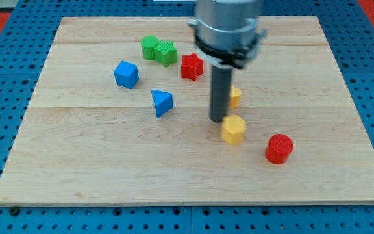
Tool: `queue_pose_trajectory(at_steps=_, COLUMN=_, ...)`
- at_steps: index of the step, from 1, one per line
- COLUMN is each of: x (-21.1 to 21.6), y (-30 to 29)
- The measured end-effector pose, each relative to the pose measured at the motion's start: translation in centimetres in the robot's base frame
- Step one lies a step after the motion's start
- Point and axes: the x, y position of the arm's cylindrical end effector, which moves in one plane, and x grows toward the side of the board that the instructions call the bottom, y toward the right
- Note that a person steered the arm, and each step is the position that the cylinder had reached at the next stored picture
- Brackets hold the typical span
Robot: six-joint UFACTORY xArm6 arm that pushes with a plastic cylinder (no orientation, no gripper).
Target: Slide the yellow heart slightly to the right side
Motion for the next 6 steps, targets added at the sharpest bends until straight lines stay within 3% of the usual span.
queue_pose_trajectory(at_steps=1, x=2.0, y=1.4)
queue_pose_trajectory(at_steps=2, x=-2.9, y=-1.3)
queue_pose_trajectory(at_steps=3, x=-1.6, y=1.6)
queue_pose_trajectory(at_steps=4, x=-3.0, y=-4.3)
queue_pose_trajectory(at_steps=6, x=-9.1, y=-5.6)
